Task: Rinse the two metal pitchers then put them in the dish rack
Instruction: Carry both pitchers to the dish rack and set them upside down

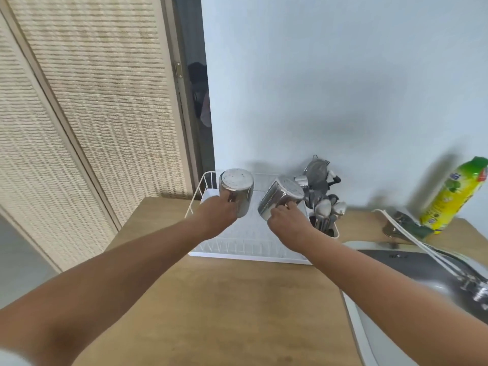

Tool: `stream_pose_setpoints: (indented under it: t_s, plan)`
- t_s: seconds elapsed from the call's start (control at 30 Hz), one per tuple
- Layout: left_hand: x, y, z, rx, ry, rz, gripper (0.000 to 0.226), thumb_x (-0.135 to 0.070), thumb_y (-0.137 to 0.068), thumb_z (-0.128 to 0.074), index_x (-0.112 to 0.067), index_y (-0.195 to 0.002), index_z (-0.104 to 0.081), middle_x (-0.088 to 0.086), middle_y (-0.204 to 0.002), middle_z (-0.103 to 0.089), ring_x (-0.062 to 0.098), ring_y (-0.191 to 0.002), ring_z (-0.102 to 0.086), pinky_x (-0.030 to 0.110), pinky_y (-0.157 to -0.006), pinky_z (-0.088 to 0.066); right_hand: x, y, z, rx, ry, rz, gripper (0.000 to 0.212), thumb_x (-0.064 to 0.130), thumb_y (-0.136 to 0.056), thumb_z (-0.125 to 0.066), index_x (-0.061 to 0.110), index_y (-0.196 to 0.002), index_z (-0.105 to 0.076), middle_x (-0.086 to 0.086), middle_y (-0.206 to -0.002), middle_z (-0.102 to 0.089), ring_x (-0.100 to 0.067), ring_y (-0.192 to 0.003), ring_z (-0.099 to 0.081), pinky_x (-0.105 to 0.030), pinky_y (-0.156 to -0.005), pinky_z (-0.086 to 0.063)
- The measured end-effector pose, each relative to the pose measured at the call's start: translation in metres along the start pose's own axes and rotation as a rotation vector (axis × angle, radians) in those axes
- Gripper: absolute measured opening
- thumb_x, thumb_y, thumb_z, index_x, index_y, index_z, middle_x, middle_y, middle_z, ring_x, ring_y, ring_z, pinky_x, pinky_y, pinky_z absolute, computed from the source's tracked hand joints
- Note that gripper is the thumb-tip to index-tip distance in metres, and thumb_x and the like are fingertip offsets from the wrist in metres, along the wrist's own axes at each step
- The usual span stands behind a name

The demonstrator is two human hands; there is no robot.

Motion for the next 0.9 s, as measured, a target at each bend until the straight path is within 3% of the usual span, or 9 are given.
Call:
stream_pose_setpoints:
  t_s: [0.1,0.17,0.23,0.37,0.67,0.9]
  plan:
    - [-0.001,-0.01,-0.009,0.051,-0.041,-0.014,0.028,0.001,-0.091,-0.053,-0.008,-0.113,-0.068,0.008,-0.111,-0.064,0.037,-0.111,-0.048,0.042,-0.088,-0.052,0.003,-0.008,-0.01,0.035,-0.027,0.008,0.027,-0.001,-0.088,-0.052,0.01,-0.107,-0.067,-0.013,-0.112,-0.063,-0.032,-0.105,-0.058,-0.045,-0.089,-0.039]
    - [-0.003,-0.016,-0.014,0.072,-0.02,-0.006,0.027,-0.001,-0.093,-0.052,-0.009,-0.114,-0.067,0.008,-0.112,-0.063,0.036,-0.11,-0.048,0.038,-0.079,-0.052,0.005,-0.011,-0.015,0.059,-0.017,0.028,0.025,0.0,-0.088,-0.053,0.011,-0.105,-0.067,-0.012,-0.11,-0.064,-0.031,-0.103,-0.059,-0.044,-0.088,-0.039]
    - [-0.007,-0.019,-0.016,0.082,-0.021,-0.004,0.025,-0.003,-0.093,-0.053,-0.01,-0.113,-0.067,0.006,-0.112,-0.062,0.033,-0.11,-0.048,0.034,-0.068,-0.044,0.01,-0.012,-0.019,0.077,0.014,0.077,0.023,0.001,-0.089,-0.054,0.012,-0.104,-0.067,-0.011,-0.107,-0.064,-0.03,-0.099,-0.06,-0.042,-0.086,-0.039]
    - [-0.017,-0.022,-0.017,0.105,-0.061,-0.035,0.023,-0.004,-0.092,-0.056,-0.014,-0.108,-0.07,0.003,-0.107,-0.063,0.029,-0.106,-0.05,0.033,-0.063,-0.032,0.02,-0.019,-0.028,0.117,0.048,0.168,0.021,0.003,-0.09,-0.056,0.013,-0.103,-0.069,-0.008,-0.104,-0.069,-0.028,-0.096,-0.063,-0.039,-0.087,-0.04]
    - [-0.012,-0.028,-0.028,0.119,-0.026,-0.049,0.023,0.007,-0.088,-0.054,-0.003,-0.103,-0.069,0.011,-0.103,-0.068,0.033,-0.107,-0.052,0.035,-0.06,-0.041,0.03,-0.031,-0.039,0.134,0.04,0.323,0.02,0.001,-0.09,-0.057,0.009,-0.103,-0.07,-0.01,-0.109,-0.069,-0.029,-0.103,-0.064,-0.038,-0.092,-0.049]
    - [0.0,-0.041,-0.033,0.116,0.172,0.005,0.029,0.003,-0.089,-0.056,-0.011,-0.112,-0.069,0.008,-0.107,-0.066,0.028,-0.108,-0.056,0.034,-0.063,-0.043,0.029,-0.024,-0.038,0.115,-0.105,0.357,0.024,-0.005,-0.089,-0.051,0.006,-0.101,-0.068,-0.01,-0.108,-0.066,-0.028,-0.099,-0.061,-0.038,-0.086,-0.052]
Point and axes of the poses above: each hand's wrist, its own y-axis away from the middle knuckle, its own z-axis out of the back of the hand, x = y × z, the point moved 9 cm from there along -y, towards the middle knuckle
